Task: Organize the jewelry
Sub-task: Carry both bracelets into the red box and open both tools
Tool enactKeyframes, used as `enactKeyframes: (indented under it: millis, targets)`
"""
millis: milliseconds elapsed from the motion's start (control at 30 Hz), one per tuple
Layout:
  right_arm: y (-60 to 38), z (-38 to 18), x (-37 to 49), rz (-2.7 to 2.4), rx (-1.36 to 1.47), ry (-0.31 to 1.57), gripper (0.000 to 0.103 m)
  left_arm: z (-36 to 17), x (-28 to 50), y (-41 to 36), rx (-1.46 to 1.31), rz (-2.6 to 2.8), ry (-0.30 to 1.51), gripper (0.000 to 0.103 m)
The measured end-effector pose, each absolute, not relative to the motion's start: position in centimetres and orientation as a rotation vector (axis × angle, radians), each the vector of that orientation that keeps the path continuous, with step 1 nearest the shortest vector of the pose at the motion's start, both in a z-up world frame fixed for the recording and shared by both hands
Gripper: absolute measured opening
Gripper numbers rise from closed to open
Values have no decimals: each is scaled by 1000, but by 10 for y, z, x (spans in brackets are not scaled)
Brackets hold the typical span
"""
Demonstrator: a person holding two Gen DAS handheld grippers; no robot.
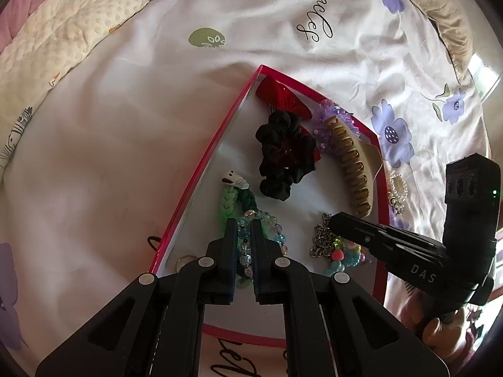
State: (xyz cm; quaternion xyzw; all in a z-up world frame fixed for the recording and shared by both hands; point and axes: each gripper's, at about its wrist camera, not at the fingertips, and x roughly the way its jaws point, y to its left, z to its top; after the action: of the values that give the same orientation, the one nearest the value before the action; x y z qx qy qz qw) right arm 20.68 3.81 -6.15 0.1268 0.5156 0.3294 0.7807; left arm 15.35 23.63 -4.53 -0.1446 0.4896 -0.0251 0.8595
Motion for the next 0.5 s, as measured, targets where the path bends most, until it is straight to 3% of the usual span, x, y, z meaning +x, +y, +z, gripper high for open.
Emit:
enactKeyframes:
  millis: [367,500]
  targets:
    - [39,-64,207,694,279,1118,11,-49,152,237,-317,-35,1044,7]
    - [36,-63,207,697,298,1119,21,-49,151,237,-321,-37,1054,12]
